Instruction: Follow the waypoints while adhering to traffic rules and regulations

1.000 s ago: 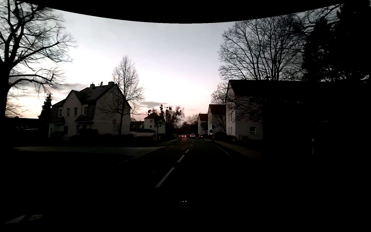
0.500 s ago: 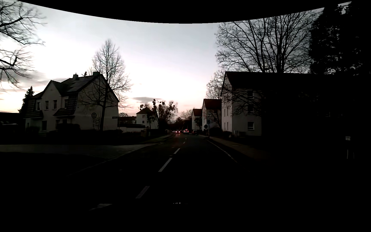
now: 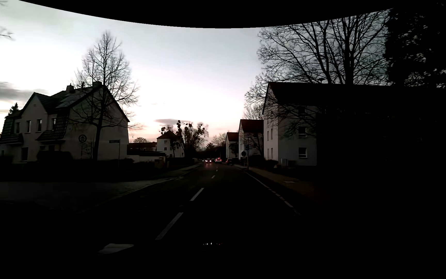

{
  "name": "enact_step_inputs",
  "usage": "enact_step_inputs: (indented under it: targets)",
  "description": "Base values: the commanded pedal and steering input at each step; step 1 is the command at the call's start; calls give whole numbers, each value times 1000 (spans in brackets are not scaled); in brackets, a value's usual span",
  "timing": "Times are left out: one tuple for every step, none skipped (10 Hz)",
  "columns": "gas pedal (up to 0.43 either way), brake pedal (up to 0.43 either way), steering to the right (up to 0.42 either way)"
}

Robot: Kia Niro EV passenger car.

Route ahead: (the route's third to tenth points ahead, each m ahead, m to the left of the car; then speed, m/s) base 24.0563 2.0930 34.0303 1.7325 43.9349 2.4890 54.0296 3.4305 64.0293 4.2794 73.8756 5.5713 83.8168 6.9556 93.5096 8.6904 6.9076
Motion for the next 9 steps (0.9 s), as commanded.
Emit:
enact_step_inputs:
  targets:
    - [79, 0, 1]
    - [79, 0, -5]
    - [79, 0, -6]
    - [79, 0, -6]
    - [79, 0, -6]
    - [79, 0, -9]
    - [79, 0, -11]
    - [79, 0, -12]
    - [79, 0, -12]
